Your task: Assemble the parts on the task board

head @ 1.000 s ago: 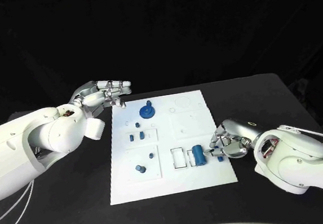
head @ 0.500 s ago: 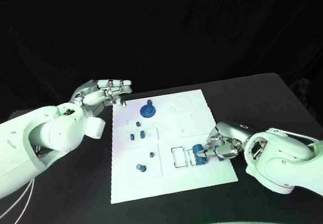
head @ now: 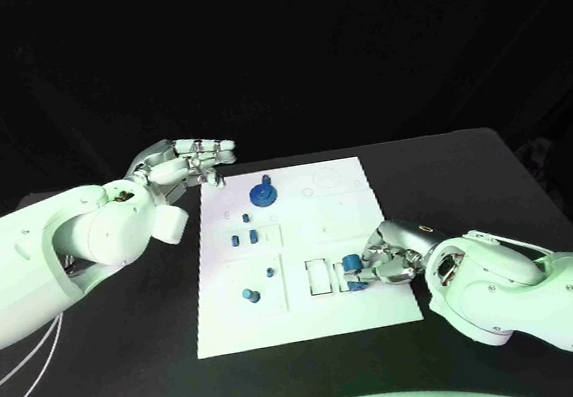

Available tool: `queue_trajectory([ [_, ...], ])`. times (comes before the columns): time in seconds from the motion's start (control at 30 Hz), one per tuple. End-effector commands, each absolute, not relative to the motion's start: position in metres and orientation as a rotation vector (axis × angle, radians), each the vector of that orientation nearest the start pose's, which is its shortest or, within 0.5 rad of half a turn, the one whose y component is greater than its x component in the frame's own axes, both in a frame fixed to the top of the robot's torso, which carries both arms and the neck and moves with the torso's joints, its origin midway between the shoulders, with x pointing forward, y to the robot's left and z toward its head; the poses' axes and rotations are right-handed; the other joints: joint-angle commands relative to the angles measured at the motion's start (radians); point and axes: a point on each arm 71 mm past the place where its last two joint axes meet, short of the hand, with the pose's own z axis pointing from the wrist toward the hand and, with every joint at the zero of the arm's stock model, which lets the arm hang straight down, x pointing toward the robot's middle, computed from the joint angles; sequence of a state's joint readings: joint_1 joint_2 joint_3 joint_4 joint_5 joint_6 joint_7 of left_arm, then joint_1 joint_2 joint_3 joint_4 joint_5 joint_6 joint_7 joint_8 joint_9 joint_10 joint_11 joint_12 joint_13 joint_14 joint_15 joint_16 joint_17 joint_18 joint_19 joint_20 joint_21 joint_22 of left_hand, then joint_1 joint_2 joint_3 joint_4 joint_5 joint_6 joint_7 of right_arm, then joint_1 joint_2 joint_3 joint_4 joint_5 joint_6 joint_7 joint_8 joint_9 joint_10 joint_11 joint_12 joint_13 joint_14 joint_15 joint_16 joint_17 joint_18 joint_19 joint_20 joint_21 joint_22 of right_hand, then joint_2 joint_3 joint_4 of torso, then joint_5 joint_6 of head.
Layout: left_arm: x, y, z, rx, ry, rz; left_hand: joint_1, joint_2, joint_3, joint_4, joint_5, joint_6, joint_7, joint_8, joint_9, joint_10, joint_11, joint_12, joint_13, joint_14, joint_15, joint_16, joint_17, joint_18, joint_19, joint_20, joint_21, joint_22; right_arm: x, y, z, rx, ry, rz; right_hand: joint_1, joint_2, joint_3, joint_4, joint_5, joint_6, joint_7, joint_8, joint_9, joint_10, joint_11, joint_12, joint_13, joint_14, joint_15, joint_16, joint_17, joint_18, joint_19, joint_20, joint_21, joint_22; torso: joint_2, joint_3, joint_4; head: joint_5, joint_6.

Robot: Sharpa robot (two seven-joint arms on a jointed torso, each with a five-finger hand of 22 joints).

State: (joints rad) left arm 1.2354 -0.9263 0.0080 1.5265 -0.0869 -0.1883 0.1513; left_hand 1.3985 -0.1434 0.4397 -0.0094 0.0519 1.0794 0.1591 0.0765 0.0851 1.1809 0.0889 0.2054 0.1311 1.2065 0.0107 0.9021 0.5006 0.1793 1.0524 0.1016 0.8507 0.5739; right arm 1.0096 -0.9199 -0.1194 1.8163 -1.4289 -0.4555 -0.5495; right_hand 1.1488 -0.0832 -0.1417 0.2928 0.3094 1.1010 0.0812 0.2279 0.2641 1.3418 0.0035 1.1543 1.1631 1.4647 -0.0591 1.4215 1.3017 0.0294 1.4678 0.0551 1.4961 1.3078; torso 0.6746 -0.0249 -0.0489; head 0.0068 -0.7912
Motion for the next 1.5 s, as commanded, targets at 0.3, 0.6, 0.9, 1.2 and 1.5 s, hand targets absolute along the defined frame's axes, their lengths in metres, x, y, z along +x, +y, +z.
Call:
queue_trajectory([
  [0.3,0.495,0.240,-0.156,-1.100,1.623,-1.485,-0.001,0.002,-0.004,-0.004,-0.001,0.003,0.003,-0.001,-0.001,-0.009,0.000,0.003,0.002,-0.004,0.000,-0.004,-0.001,0.005,0.009,-0.001,-0.005,-0.001,0.380,-0.181,-0.275,0.123,1.988,0.472,0.018,-0.001,-0.009,-0.004,0.001,0.005,-0.008,0.016,0.012,0.007,-0.004,0.010,0.012,0.057,-0.006,0.003,0.002,-0.013,0.072,-0.009,-0.002,0.241,0.000,-0.0003,0.0009,-0.001,0.000],
  [0.6,0.494,0.241,-0.156,-1.100,1.625,-1.485,-0.003,0.002,-0.006,-0.003,-0.001,0.002,0.003,-0.001,-0.002,-0.010,0.000,0.003,0.002,-0.004,0.001,-0.004,-0.002,0.005,0.009,-0.001,-0.006,-0.002,0.378,-0.183,-0.270,0.178,1.955,0.489,0.123,0.020,0.000,-0.024,0.188,0.001,-0.014,0.036,0.039,0.015,-0.011,0.021,0.037,0.058,-0.013,0.010,0.011,-0.014,0.075,-0.015,0.005,0.243,0.000,0.0000,0.0002,0.002,0.000],
  [0.9,0.494,0.241,-0.156,-1.100,1.626,-1.485,-0.003,0.002,-0.006,-0.003,-0.001,0.002,0.003,-0.001,-0.002,-0.011,0.000,0.004,0.002,-0.004,0.001,-0.004,-0.002,0.005,0.009,-0.001,-0.006,-0.002,0.372,-0.184,-0.259,0.305,1.930,0.553,0.139,0.032,-0.002,-0.016,0.259,0.001,-0.017,0.044,0.050,0.019,-0.014,0.021,0.043,0.059,-0.015,0.011,0.012,-0.015,0.076,-0.017,0.008,0.244,-0.001,-0.0010,-0.0005,0.003,0.001],
  [1.2,0.494,0.240,-0.156,-1.100,1.626,-1.486,-0.003,0.002,-0.006,-0.003,-0.001,0.002,0.003,-0.001,-0.002,-0.011,0.000,0.004,0.002,-0.004,0.001,-0.004,-0.002,0.005,0.009,-0.001,-0.006,-0.002,0.370,-0.180,-0.248,0.390,1.902,0.614,0.135,0.039,-0.004,-0.008,0.271,0.005,-0.019,0.049,0.055,0.026,-0.016,0.029,0.052,0.059,-0.016,0.012,0.014,-0.015,0.077,-0.018,0.010,0.244,-0.001,-0.0014,0.0001,0.002,0.006],
  [1.5,0.494,0.240,-0.156,-1.099,1.626,-1.487,-0.003,0.002,-0.006,-0.003,-0.001,0.002,0.003,-0.001,-0.002,-0.011,0.000,0.004,0.002,-0.004,0.001,-0.004,-0.002,0.005,0.009,-0.001,-0.006,-0.002,0.370,-0.170,-0.245,0.397,1.934,0.651,0.128,0.045,-0.008,-0.004,0.276,0.009,-0.022,0.054,0.059,0.034,-0.018,0.038,0.062,0.060,-0.018,0.016,0.020,-0.016,0.079,-0.019,0.017,0.246,0.000,-0.0012,-0.0010,0.004,0.008],
])
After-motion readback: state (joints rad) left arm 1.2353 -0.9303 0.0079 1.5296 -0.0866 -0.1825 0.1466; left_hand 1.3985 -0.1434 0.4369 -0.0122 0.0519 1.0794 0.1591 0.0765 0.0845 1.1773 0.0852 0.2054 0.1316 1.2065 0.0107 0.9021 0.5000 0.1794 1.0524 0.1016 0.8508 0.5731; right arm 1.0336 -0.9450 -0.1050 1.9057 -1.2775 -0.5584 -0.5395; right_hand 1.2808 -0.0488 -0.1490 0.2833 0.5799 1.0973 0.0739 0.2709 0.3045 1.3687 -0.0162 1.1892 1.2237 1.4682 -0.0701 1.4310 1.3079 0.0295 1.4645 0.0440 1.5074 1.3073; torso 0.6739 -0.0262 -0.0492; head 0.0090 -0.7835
